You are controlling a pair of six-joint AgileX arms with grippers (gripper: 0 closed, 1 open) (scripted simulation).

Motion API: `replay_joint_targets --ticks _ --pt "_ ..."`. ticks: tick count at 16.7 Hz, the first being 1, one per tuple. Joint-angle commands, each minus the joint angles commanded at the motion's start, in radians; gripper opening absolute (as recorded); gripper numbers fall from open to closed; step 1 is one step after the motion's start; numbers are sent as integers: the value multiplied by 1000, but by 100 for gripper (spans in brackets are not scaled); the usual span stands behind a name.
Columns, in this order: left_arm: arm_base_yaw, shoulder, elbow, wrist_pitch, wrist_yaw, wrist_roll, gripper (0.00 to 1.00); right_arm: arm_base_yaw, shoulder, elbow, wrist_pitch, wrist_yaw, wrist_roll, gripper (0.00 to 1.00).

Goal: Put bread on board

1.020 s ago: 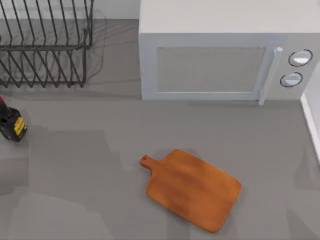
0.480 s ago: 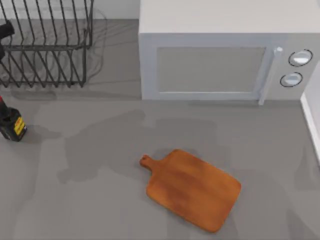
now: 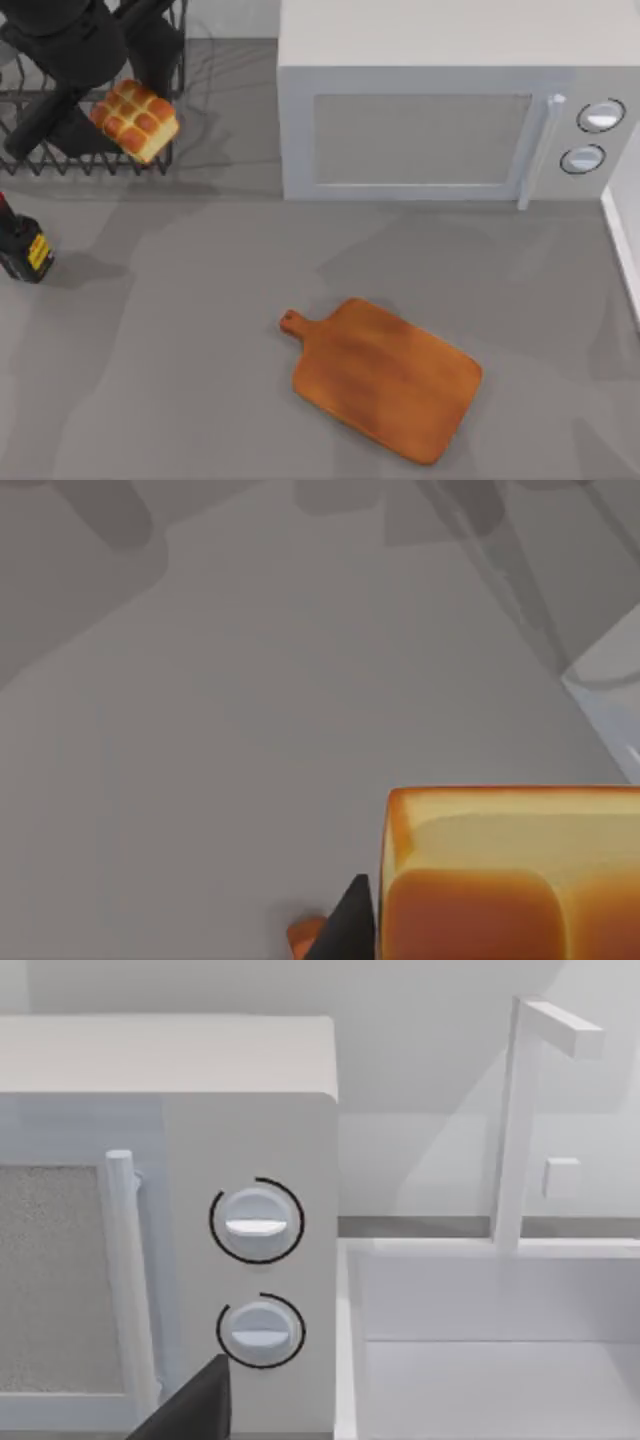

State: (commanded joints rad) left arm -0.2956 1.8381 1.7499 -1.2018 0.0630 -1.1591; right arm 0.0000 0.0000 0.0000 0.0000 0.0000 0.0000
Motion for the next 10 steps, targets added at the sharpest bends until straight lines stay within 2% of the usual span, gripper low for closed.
replay_joint_targets --ticks 6,10 --pt "-278 120 24 7 -18 -608 0 0 0 0 0 0 0 100" --pt "-433 200 3 18 -41 -948 0 0 0 0 0 0 0 100"
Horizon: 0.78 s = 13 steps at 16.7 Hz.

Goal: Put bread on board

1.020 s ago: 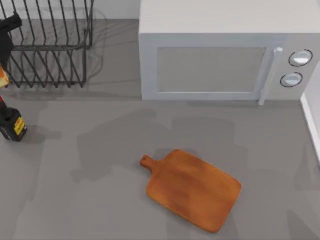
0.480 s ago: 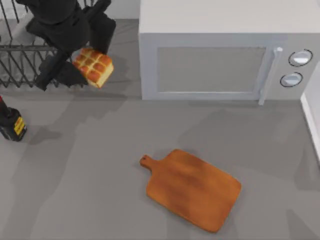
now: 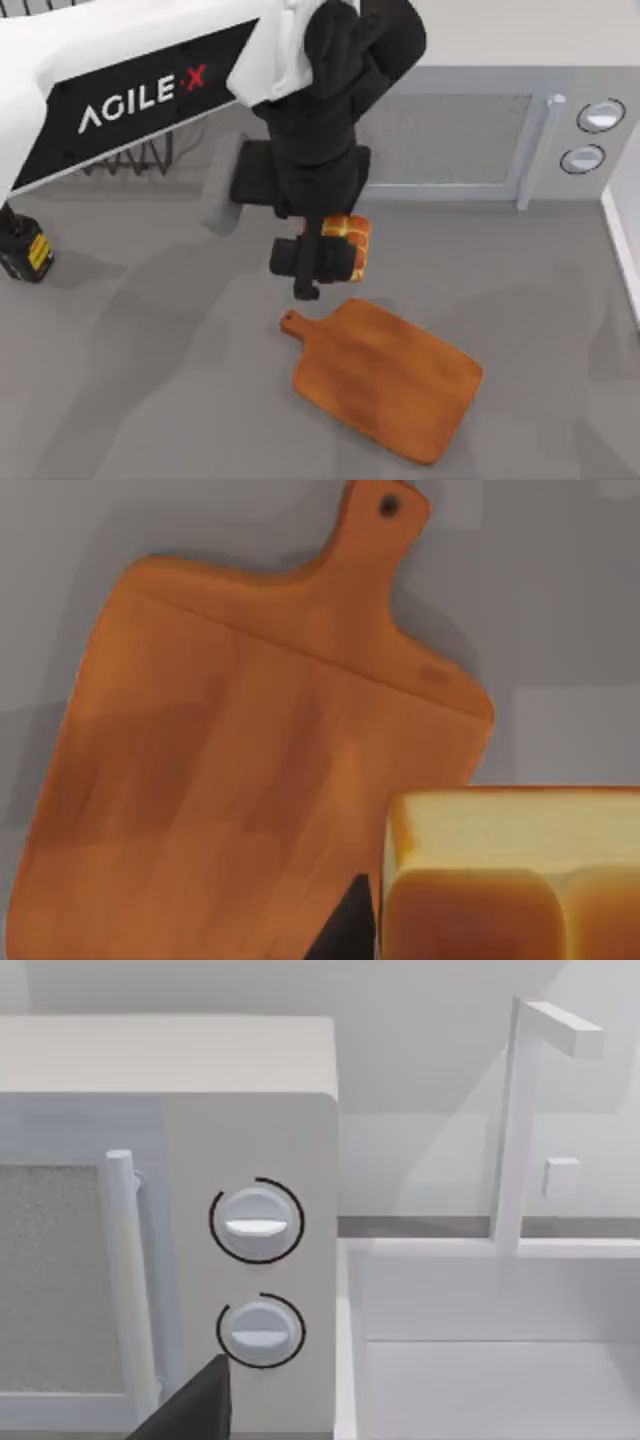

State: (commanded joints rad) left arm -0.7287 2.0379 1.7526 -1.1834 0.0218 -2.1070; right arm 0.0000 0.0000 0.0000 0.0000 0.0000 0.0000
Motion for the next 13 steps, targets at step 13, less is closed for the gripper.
replay_joint_targets --ticks 13 --pt "-136 80 -37 12 -27 -308 0 0 0 0 0 0 0 100"
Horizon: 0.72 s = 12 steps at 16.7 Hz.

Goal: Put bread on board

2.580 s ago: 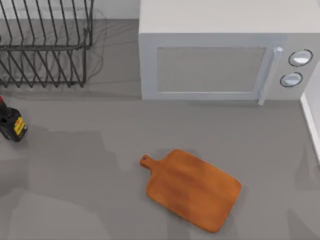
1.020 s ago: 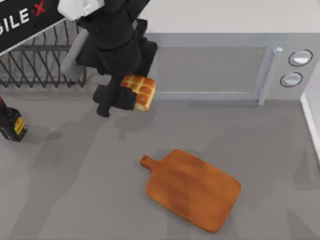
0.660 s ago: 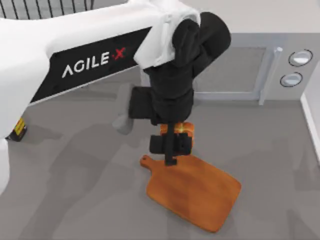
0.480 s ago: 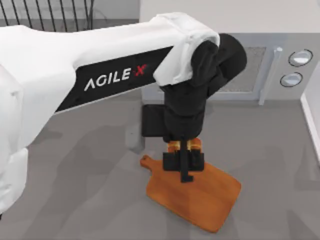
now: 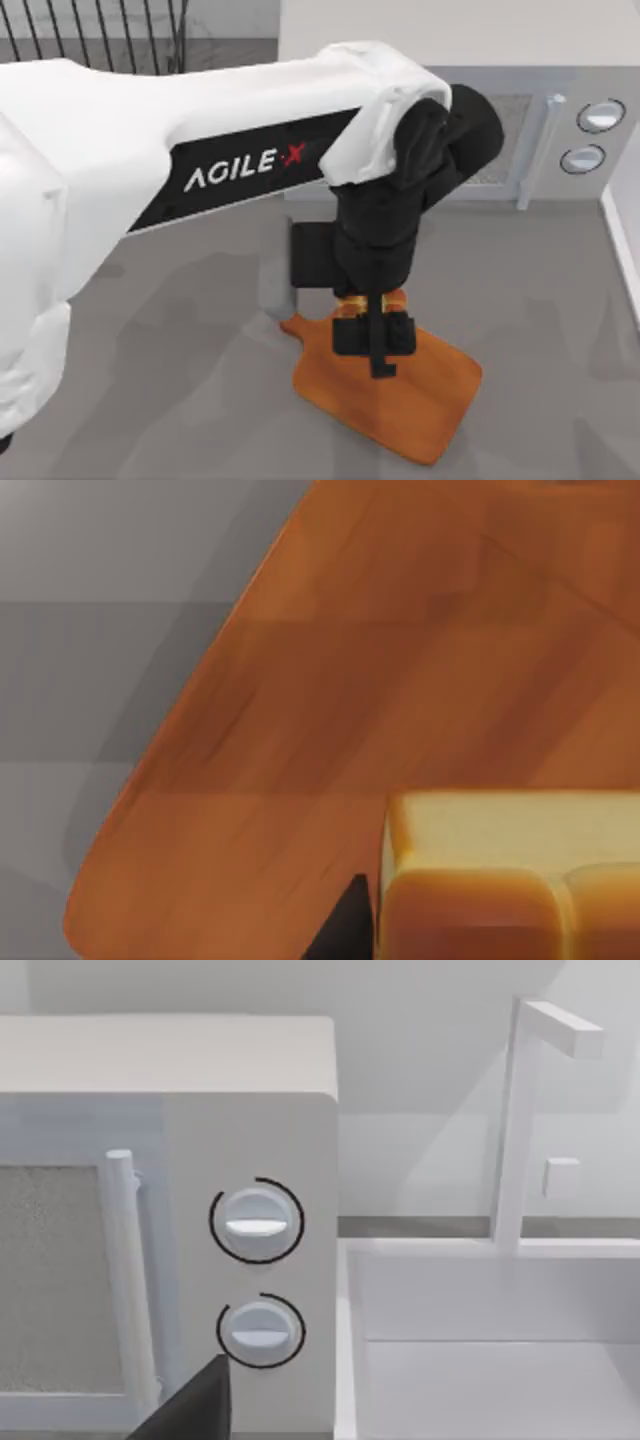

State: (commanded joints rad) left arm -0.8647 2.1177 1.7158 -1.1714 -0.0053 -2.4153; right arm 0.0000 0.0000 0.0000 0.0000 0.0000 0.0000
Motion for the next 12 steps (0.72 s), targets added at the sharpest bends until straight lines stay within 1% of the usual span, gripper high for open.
replay_joint_targets --ticks 4,12 --pt "1 11 -20 24 1 -2 0 0 0 0 0 0 0 100" --pt "-4 24 -82 128 -2 -3 0 0 0 0 0 0 0 100"
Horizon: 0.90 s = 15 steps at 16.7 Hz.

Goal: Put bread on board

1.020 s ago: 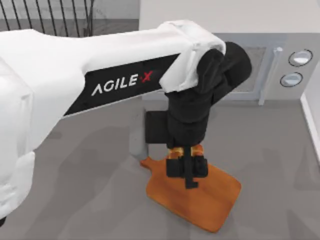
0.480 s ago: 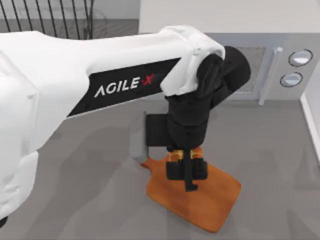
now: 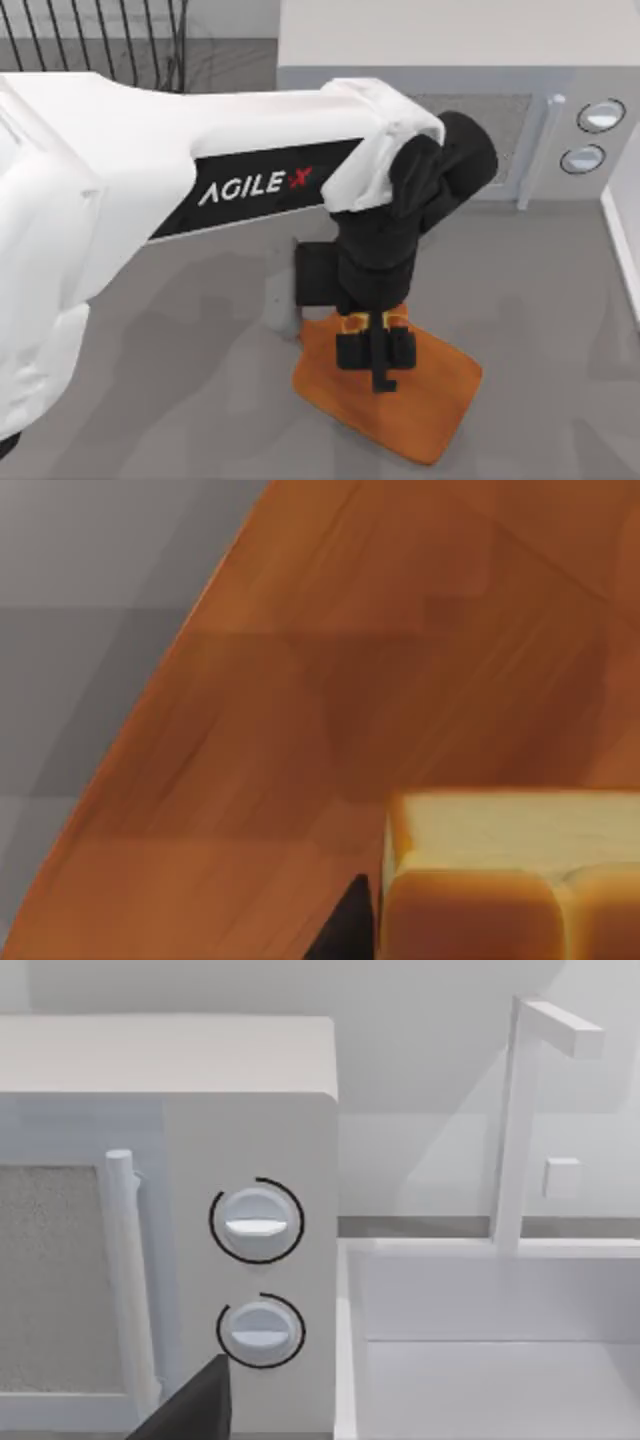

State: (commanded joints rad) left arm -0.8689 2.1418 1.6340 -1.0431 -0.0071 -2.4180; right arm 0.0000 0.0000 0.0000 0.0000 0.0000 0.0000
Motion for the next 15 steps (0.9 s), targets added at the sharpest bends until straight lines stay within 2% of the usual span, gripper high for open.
replay_joint_targets --ticks 8,15 --pt "-1 25 -31 28 1 -1 0 0 0 0 0 0 0 100" --pt "-1 25 -31 28 1 -1 53 0 0 0 0 0 0 100"
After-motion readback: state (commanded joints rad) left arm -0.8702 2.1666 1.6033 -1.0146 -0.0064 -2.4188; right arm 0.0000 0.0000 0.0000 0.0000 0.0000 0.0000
